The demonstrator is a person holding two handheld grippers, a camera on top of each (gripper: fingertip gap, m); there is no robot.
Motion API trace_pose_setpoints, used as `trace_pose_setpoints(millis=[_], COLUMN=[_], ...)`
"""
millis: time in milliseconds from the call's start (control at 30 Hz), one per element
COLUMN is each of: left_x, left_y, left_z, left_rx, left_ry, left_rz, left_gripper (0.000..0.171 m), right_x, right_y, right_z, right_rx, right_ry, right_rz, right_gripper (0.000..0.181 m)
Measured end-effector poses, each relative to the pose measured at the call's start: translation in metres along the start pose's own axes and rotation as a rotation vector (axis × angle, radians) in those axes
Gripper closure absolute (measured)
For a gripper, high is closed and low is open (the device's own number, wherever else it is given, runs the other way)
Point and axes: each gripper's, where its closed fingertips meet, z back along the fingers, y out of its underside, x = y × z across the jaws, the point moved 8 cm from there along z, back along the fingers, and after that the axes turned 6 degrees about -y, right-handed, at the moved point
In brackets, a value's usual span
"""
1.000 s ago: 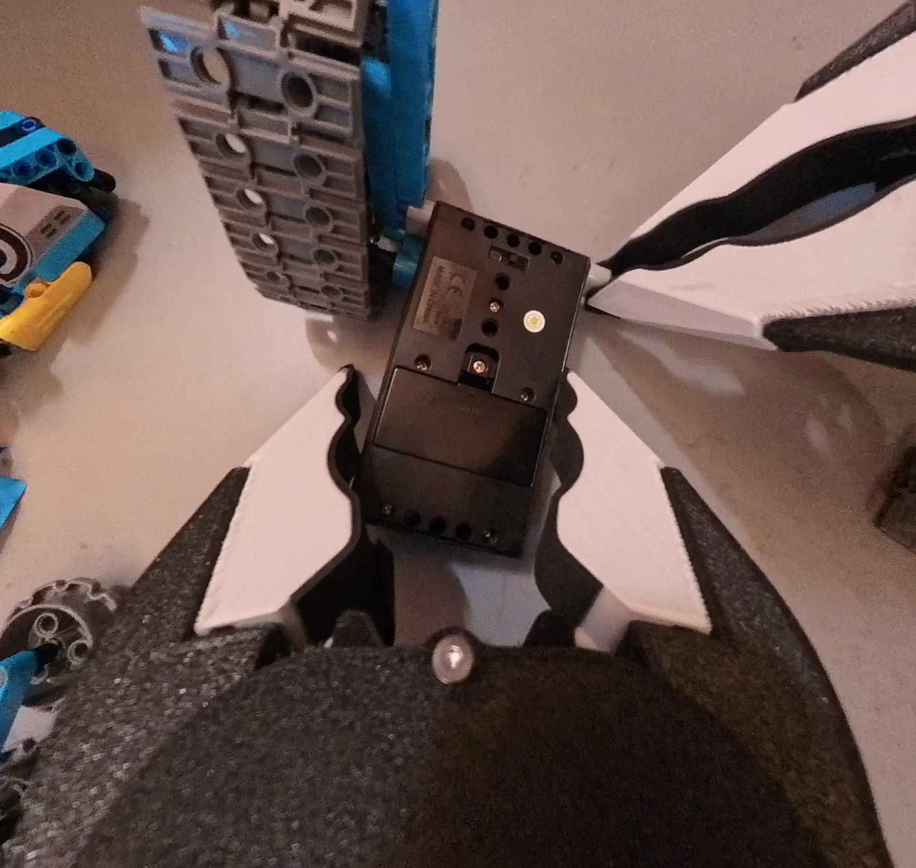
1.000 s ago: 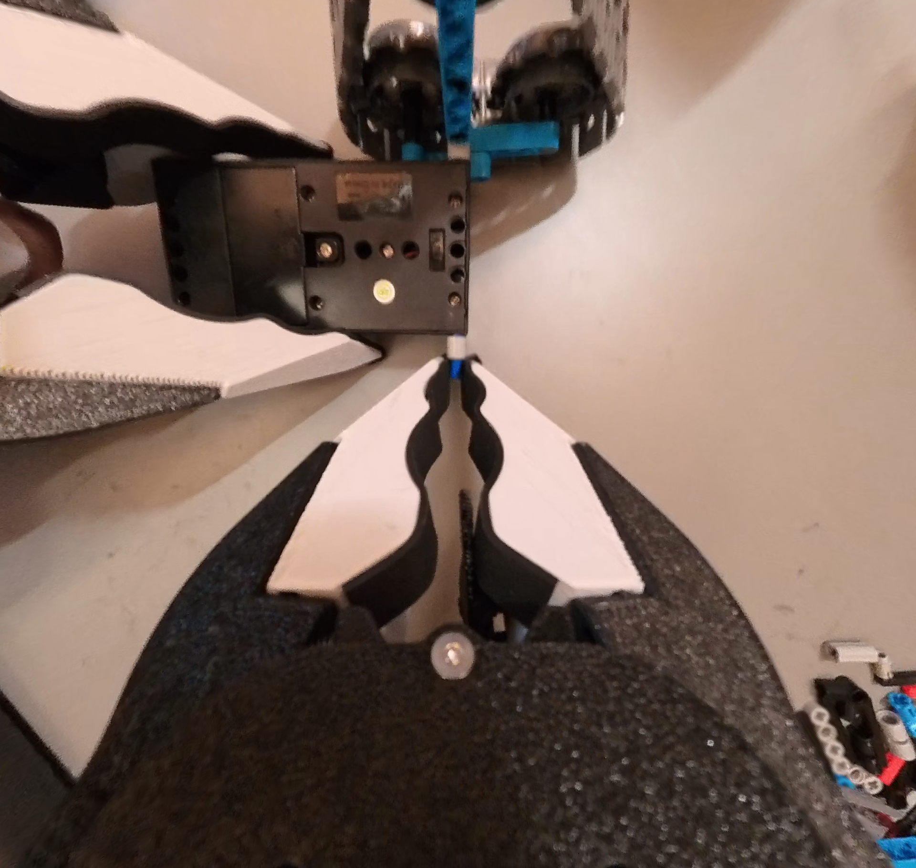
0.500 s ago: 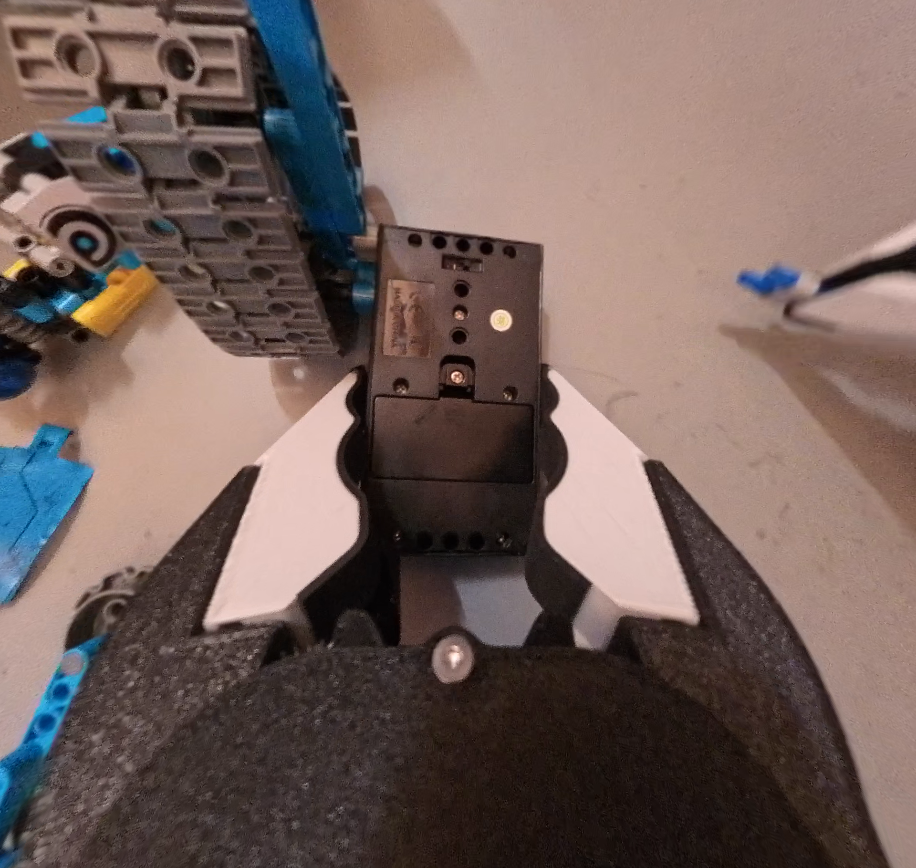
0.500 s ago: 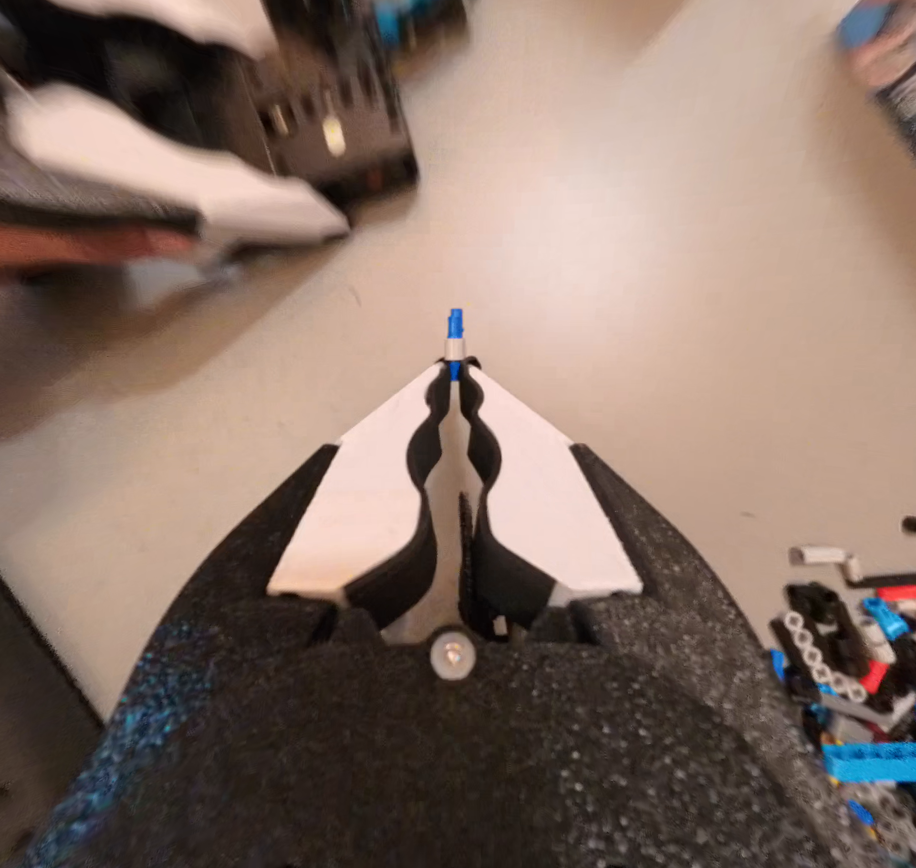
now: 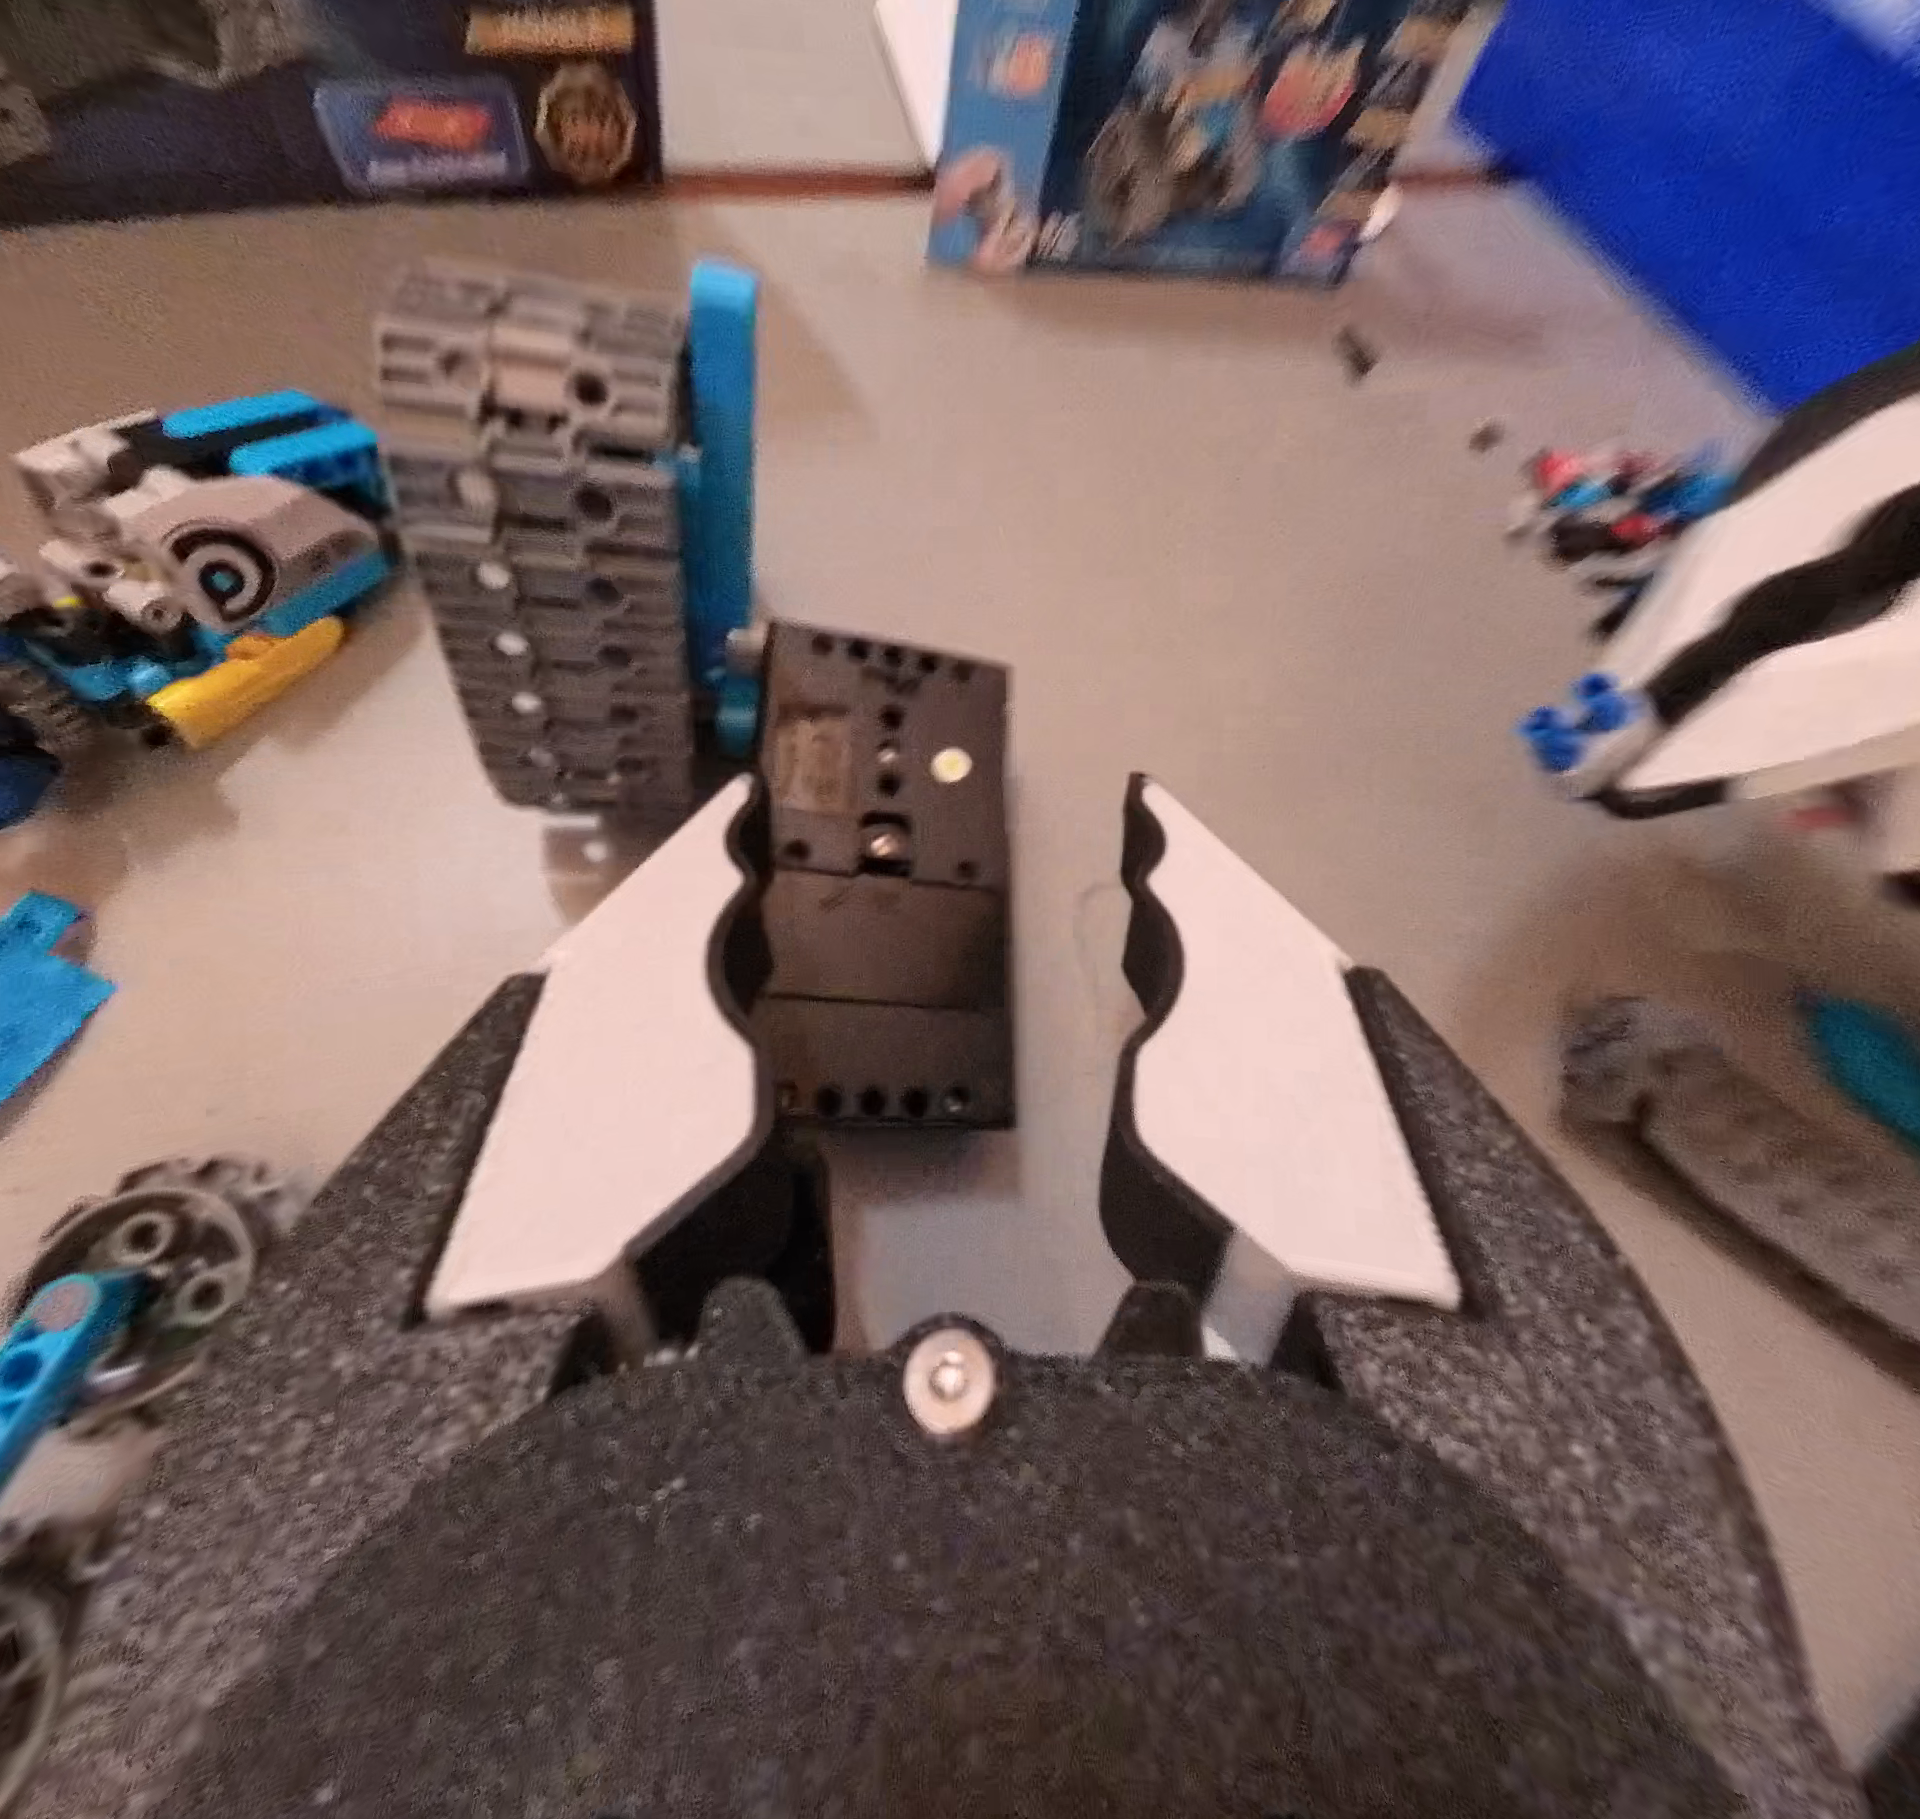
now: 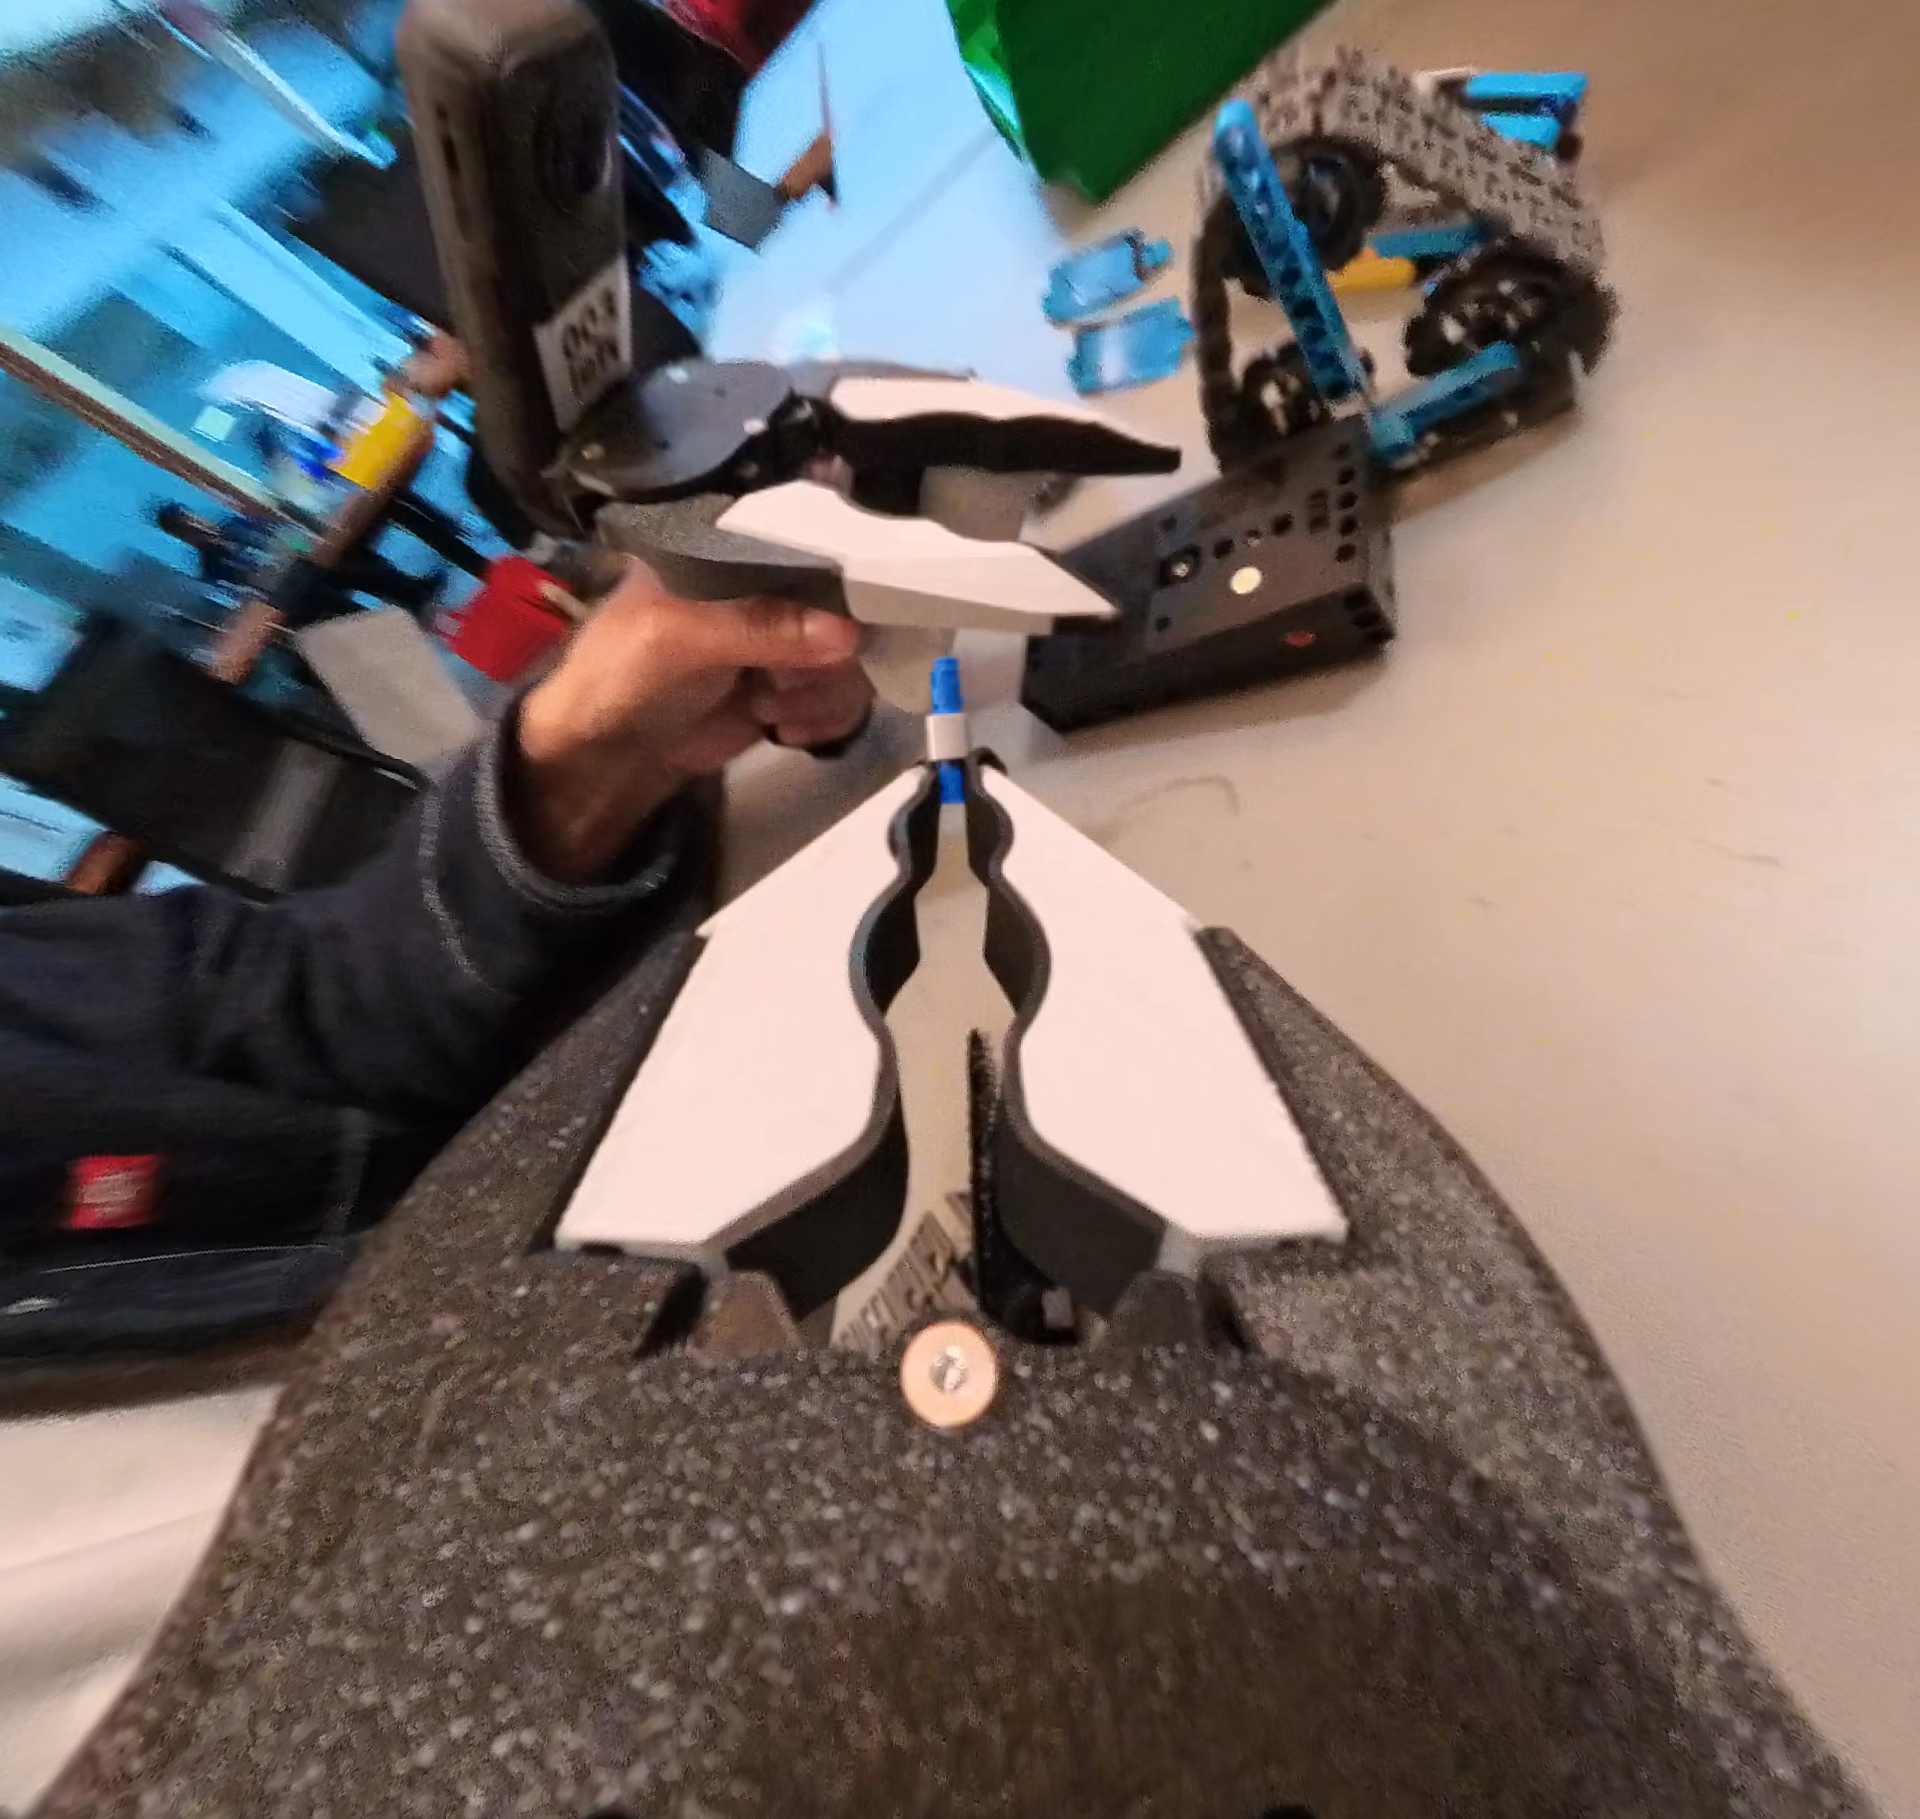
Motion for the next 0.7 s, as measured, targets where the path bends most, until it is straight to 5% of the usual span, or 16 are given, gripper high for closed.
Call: trace_pose_setpoints(millis=[133, 233, 467, 633, 700], left_x=[-0.02, -0.036, -0.051, -0.05, -0.049], left_y=[-0.028, -0.03, -0.029, -0.03, -0.03], left_z=[0.033, 0.041, 0.044, 0.044, 0.047], left_rx=[-0.268, -0.273, -0.291, -0.303, -0.322], left_ry=[0.525, 0.793, 0.864, 0.872, 0.881], left_rz=[0.248, 0.311, 0.223, 0.233, 0.226], left_gripper=[0.126, 0.127, 0.168, 0.169, 0.17], right_x=[0.005, 0.013, 0.026, 0.025, 0.026], right_y=[-0.004, -0.007, -0.011, -0.013, -0.015], right_z=[0.001, -0.001, -0.001, -0.001, 0.0], right_rx=[-0.088, -0.135, -0.154, -0.186, -0.204], right_ry=[-0.19, -0.298, -0.357, -0.364, -0.34], right_rz=[-0.039, -0.051, -0.022, -0.003, 0.017], right_gripper=[0.178, 0.179, 0.179, 0.176, 0.16])
